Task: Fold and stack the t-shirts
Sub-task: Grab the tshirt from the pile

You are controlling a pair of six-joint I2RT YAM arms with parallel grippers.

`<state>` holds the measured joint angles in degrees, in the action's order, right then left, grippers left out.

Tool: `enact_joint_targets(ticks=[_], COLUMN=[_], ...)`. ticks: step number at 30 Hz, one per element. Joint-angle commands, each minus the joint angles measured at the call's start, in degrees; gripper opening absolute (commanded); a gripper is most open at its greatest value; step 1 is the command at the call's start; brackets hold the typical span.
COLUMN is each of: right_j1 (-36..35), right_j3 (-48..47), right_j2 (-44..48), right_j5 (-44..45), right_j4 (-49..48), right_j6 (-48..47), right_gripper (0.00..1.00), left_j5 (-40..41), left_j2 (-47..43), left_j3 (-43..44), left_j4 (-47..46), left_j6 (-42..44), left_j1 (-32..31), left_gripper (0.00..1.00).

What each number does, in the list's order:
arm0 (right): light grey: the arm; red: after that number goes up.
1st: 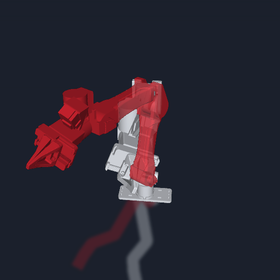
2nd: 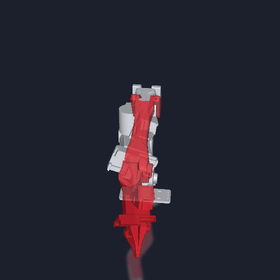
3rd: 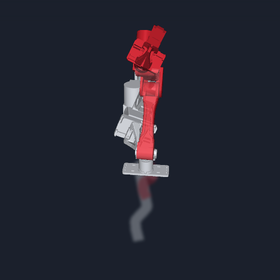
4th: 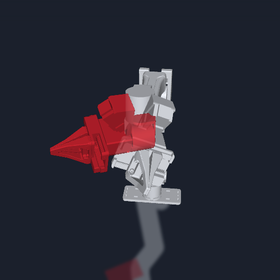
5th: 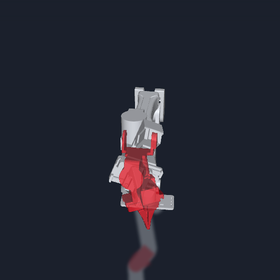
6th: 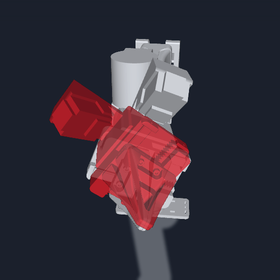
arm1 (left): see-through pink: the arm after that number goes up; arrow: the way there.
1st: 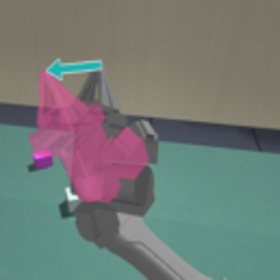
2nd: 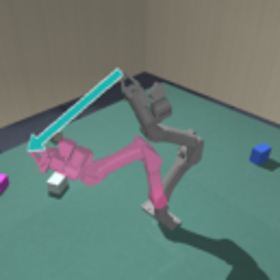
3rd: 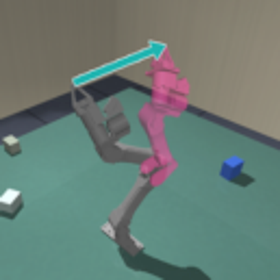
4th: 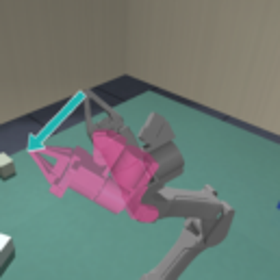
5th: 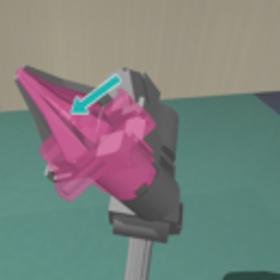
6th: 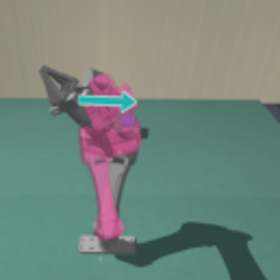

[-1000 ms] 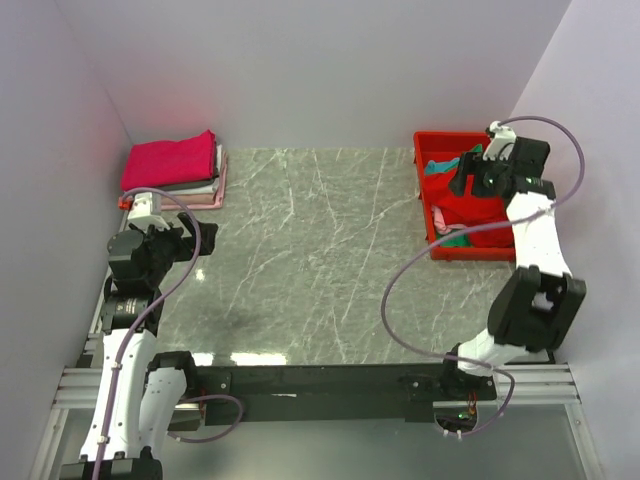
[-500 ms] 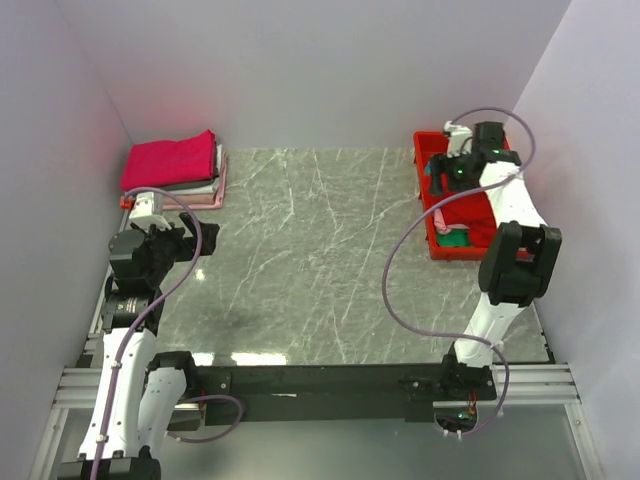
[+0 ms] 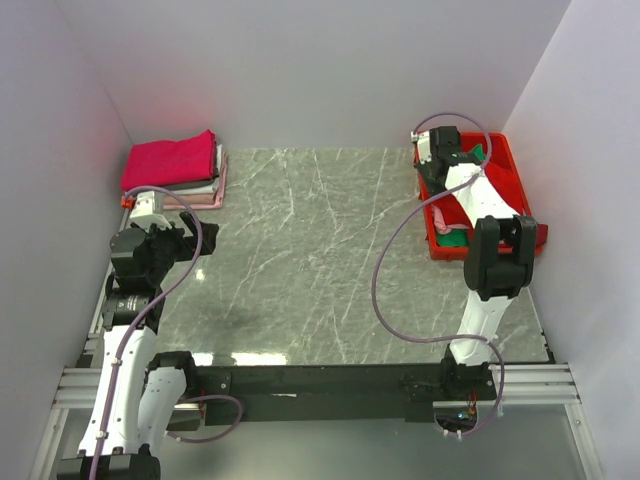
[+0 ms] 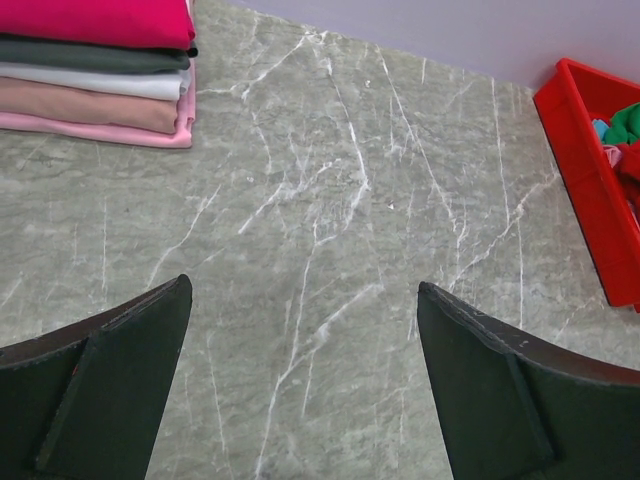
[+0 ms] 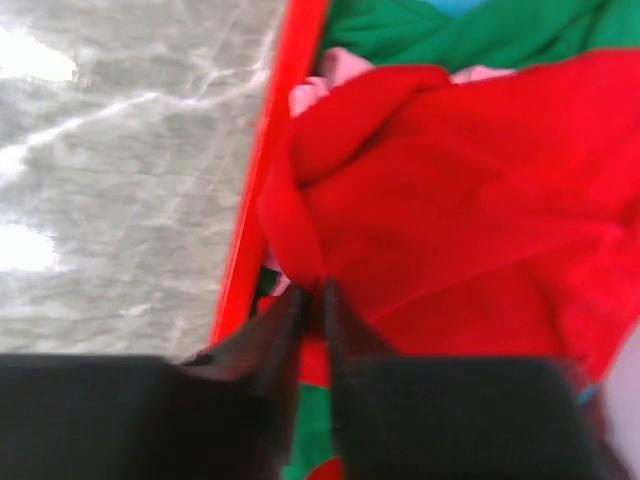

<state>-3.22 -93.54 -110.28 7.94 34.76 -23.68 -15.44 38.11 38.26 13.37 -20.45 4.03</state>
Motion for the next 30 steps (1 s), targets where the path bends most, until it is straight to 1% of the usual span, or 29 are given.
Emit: enact_joint_targets(ticks=[1,2,5,6,7,9,15,19,20,22,28,30], right_j1=[0.24,0.24,0.06,-0.11,-0.20,-0.38,-2.04,-6.17,-8.36,-10.39,-17.77,-19.53], right_j3=[-0.77,-0.60,0.63,0.72,0.20,-1.20,-13.93,-23.94,-25.54,-29.40,-31.18,-29.87], right_j2=[2.34,2.96,7.35,10.23,13.13,15.78,23.52,26.16,26.52,26.96,28.45,28.19], right_j5=[4.62,4.62,3.66,3.31,2.52,1.03,-4.34,-5.74,-6.01,-5.84,-7.59,-10.57], right_j4=[-3.47,-3.56,-4.79,-5.23,-4.97,-4.01,1.96,3.47,3.90,4.00,1.53,1.80], right_j6=[0.48,0.48,0.83,1.09,1.44,1.88,2.24,1.27,1.01,1.18,2.58,4.60], right_gripper=[0.07,0.00,0.00,0.00,0.00,0.00,0.00,0.00,0.00,0.00,0.00,0.00], left_j5=[0.33,0.41,0.41,0.41,0.50,0.59,0.85,1.29,1.12,1.20,1.56,1.56], left_j2=[-0.05,-0.14,-0.05,-0.05,-0.14,-0.14,-0.40,-0.58,-0.58,-0.67,-0.93,-0.75], left_j3=[0.50,0.59,0.50,0.50,0.50,0.50,0.59,0.50,0.50,0.50,0.32,0.41], left_j4=[-1.15,-1.24,-1.15,-1.24,-1.24,-1.24,-1.15,-1.15,-1.15,-1.15,-1.32,-1.41], left_j6=[0.94,0.94,0.94,0.94,0.94,0.94,0.94,1.11,1.02,1.02,1.11,1.20], left_j1=[-0.25,-0.25,-0.25,-0.17,-0.25,-0.17,-0.17,-0.17,-0.17,-0.17,-0.25,-0.17], left_gripper=[0.99,0.99,0.99,0.99,1.00,0.99,0.99,1.00,0.99,0.99,0.99,0.99])
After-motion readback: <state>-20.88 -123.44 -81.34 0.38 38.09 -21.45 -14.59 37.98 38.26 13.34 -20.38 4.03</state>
